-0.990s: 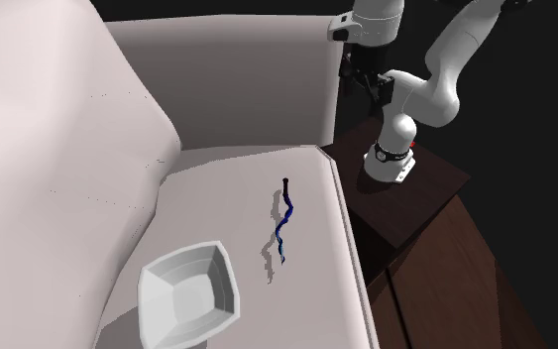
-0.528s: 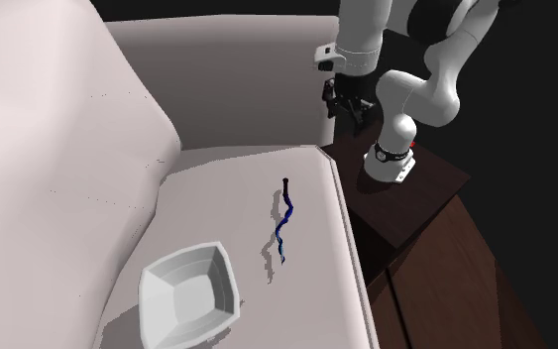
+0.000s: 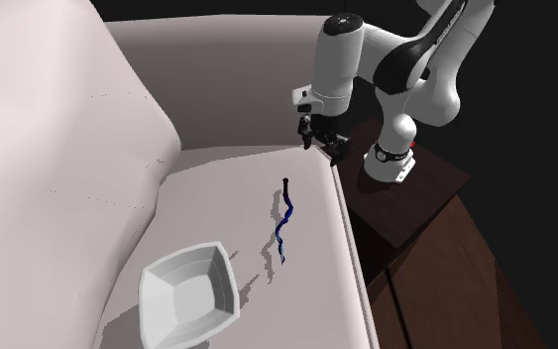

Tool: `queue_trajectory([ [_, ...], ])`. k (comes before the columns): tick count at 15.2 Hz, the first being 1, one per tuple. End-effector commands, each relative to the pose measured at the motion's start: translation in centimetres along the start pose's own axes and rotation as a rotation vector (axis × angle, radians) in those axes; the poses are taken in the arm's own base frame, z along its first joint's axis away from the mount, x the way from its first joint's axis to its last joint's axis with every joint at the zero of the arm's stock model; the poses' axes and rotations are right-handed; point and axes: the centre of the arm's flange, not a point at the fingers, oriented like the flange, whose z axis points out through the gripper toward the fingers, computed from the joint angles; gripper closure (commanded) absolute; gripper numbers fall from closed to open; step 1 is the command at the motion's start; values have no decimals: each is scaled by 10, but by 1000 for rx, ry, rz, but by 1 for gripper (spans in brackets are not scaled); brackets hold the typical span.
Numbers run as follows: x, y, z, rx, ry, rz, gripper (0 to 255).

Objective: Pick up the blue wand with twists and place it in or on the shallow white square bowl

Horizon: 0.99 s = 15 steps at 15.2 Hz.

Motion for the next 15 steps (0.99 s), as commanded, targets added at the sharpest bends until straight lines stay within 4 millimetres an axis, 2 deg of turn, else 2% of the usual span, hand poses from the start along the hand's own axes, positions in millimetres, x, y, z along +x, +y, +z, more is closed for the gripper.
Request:
queue_trajectory([
  [1,14,2,22,-3,22,-47,0],
  [12,94,3,131,-12,126,-293,0],
  [15,99,3,146,-12,130,-302,0],
])
